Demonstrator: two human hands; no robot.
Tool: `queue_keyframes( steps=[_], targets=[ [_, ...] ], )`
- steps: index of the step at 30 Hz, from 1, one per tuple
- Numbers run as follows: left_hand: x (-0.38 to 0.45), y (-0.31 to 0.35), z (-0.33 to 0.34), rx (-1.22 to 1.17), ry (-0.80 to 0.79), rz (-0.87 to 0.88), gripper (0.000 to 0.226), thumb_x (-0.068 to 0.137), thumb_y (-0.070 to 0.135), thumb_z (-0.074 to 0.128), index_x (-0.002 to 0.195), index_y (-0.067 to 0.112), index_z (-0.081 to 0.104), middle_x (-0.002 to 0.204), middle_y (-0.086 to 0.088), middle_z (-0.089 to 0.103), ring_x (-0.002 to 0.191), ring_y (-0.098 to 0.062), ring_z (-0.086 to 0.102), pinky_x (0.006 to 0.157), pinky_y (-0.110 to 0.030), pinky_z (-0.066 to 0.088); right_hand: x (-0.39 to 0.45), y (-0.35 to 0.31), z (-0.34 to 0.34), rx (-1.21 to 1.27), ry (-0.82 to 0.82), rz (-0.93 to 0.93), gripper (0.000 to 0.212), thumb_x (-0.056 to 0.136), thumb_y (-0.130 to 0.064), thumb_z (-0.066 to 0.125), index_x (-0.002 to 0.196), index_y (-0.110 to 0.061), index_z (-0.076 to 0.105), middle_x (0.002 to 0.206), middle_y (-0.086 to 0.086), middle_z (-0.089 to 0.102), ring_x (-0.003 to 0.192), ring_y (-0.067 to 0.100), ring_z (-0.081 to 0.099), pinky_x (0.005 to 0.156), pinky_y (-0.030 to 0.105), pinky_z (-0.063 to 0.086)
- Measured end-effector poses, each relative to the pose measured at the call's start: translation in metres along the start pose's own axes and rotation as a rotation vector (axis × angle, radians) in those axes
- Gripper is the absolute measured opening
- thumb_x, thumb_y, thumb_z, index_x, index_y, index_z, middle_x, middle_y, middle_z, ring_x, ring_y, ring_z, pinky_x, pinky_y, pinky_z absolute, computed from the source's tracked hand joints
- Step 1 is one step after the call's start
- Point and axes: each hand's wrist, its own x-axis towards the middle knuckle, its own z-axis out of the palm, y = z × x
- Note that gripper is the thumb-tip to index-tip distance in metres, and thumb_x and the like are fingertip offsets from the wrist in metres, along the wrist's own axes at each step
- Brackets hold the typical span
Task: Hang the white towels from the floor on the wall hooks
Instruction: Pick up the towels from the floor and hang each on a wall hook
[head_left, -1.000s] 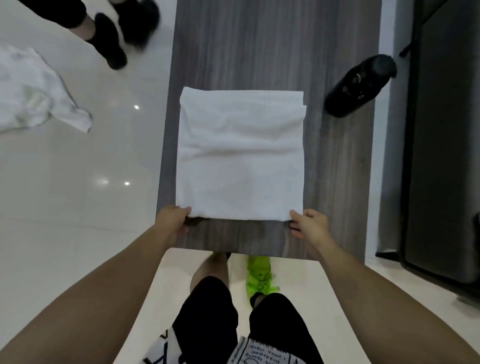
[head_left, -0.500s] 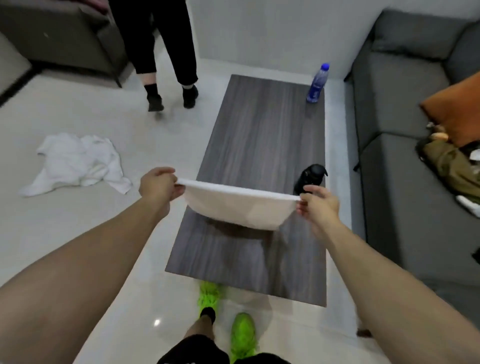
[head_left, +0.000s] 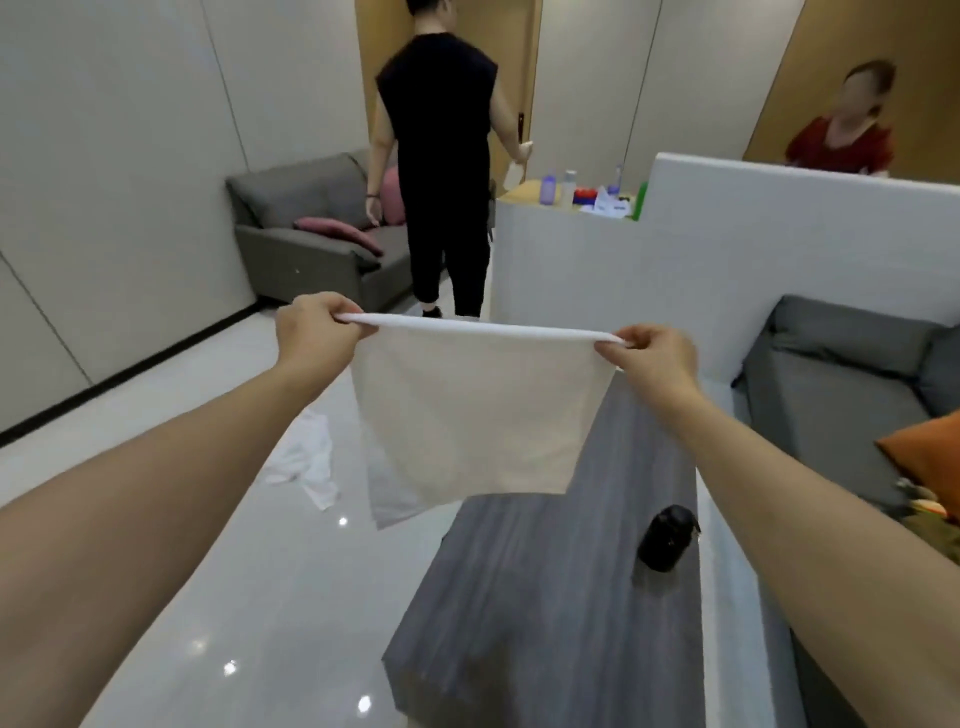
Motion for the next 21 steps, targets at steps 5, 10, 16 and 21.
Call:
queue_keyframes(
  steps=[5, 10, 16, 21],
  targets=[
    [0.012, -0.024, -0.108, 0.047, 0.121, 0.055, 0.012, 0.075, 0.027, 0.081, 0.074, 0.022, 0.07, 0.097, 0.001, 0.059, 0.086, -0.017, 0.056, 0.074, -0.026, 0.041, -0.015, -0.091, 0.053, -0.054, -0.015, -0.222, 0.012, 0.083, -0.025, 0.073, 0.089, -0.014, 0.075, 0.097, 0.006, 0.065, 0.091, 0.021, 0.059, 0.082, 0.032, 0.047],
    [-0.001, -0.056, -0.241, -0.305, 0.181, -0.062, 0.014, 0.072, 0.027, 0.068, 0.067, 0.019, 0.058, 0.07, 0.0, 0.055, 0.066, -0.016, 0.047, 0.054, -0.024, 0.037, -0.067, -0.19, 0.137, 0.277, -0.157, -0.245, 0.013, 0.086, -0.015, 0.066, 0.075, -0.016, 0.059, 0.076, 0.003, 0.057, 0.073, 0.017, 0.053, 0.064, 0.031, 0.043],
    [-0.023, -0.114, -0.398, -0.638, 0.35, -0.253, 0.018, 0.078, 0.004, 0.056, 0.074, 0.019, 0.048, 0.07, -0.006, 0.046, 0.064, -0.02, 0.044, 0.055, -0.027, 0.036, -0.161, -0.306, 0.262, 0.545, -0.387, -0.233, 0.012, 0.086, -0.007, 0.057, 0.085, -0.009, 0.068, 0.086, -0.001, 0.065, 0.077, 0.015, 0.057, 0.065, 0.027, 0.047],
    [-0.068, -0.178, -0.513, -0.537, 0.375, -0.342, 0.026, 0.076, -0.003, 0.043, 0.064, 0.014, 0.057, 0.06, -0.003, 0.052, 0.057, -0.022, 0.046, 0.048, -0.022, 0.038, -0.254, -0.385, 0.366, 0.604, -0.737, -0.163, 0.013, 0.085, -0.006, 0.061, 0.082, -0.007, 0.073, 0.087, 0.01, 0.072, 0.078, 0.026, 0.063, 0.067, 0.032, 0.054]
  ],
)
